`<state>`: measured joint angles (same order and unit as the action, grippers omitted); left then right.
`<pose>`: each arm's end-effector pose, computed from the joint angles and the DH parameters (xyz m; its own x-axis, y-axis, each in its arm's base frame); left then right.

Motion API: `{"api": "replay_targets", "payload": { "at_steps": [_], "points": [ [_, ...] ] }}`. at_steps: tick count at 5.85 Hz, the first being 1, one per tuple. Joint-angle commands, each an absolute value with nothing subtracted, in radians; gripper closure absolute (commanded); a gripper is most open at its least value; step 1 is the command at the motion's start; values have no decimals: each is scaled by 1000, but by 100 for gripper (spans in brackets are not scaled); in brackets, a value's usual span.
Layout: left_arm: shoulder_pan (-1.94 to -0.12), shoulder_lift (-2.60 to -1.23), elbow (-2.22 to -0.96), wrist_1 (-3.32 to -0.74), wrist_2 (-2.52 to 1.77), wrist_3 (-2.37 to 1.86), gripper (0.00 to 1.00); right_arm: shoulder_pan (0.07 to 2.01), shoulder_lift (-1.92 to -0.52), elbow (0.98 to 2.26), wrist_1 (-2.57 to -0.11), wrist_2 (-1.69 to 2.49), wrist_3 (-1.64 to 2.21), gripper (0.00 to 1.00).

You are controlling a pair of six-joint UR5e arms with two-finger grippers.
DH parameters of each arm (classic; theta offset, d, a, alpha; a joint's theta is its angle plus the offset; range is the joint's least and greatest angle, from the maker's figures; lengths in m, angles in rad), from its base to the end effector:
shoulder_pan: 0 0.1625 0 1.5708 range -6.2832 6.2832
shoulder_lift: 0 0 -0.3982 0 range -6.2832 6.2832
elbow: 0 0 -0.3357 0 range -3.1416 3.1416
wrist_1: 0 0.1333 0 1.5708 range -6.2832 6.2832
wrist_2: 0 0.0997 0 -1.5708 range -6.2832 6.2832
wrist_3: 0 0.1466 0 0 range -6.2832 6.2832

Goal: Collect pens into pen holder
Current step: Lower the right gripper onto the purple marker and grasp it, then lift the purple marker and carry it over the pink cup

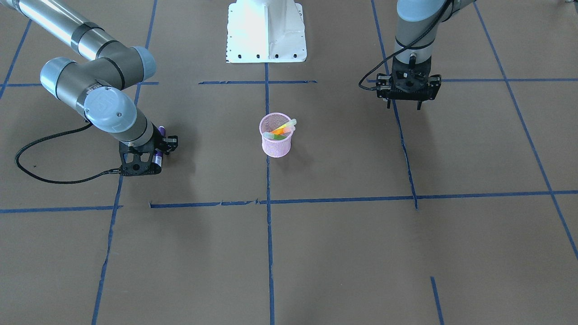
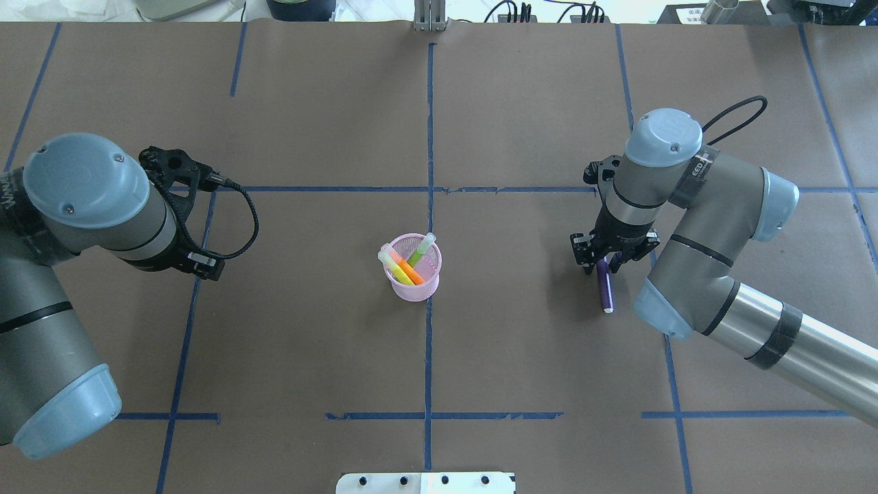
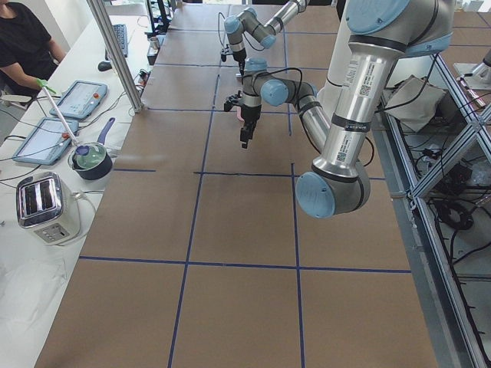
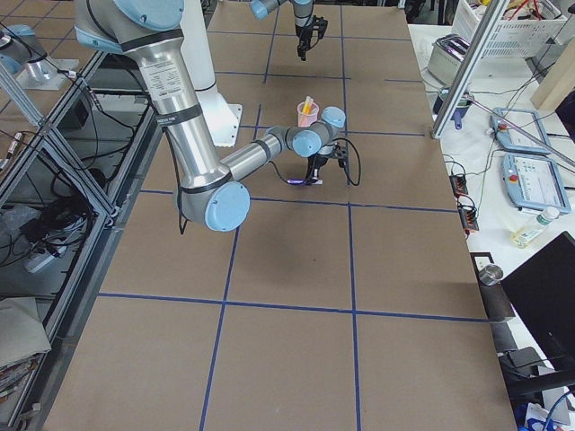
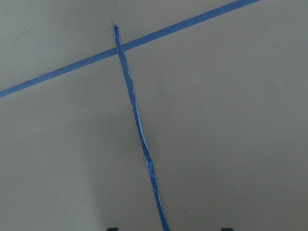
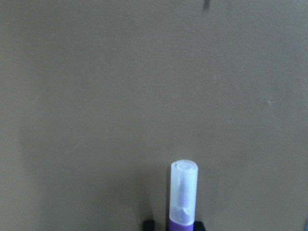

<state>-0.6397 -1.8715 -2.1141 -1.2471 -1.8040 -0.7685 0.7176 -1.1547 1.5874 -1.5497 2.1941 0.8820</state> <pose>0.3405 -0.3773 0.3662 0.8351 0.2505 -0.4897 -0.1609 0.9626 0.2181 -0.4263 -0.4354 0.4492 0.7396 -0.0395 0.6719 0.1670 0.9778 -0.1264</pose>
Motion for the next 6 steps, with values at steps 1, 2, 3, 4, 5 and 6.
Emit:
{"api": "replay_targets", "payload": {
  "at_steps": [1, 2, 3, 4, 5, 6],
  "points": [
    [-640, -1871, -2114, -1247, -1805, -769, 23, 739, -1152, 1595, -1554, 2212, 882, 100],
    [-640, -1871, -2114, -1247, -1805, -767, 23, 745, -1149, 1600, -1557, 2212, 882, 100],
    [-640, -1871, -2115, -1247, -1805, -767, 23, 749, -1149, 1609, -1560, 2212, 884, 100],
    [-640, -1871, -2117, -1247, -1805, -769, 23, 747, -1155, 1726, -1566, 2185, 932, 100],
    [-640, -1871, -2117, -1249, -1805, -767, 23, 698, -1155, 1878, -1566, 2019, 969, 100],
    [-640, -1871, -2124, -1250, -1807, -767, 23, 595, -1149, 1984, -1565, 1821, 983, 100]
  ]
}}
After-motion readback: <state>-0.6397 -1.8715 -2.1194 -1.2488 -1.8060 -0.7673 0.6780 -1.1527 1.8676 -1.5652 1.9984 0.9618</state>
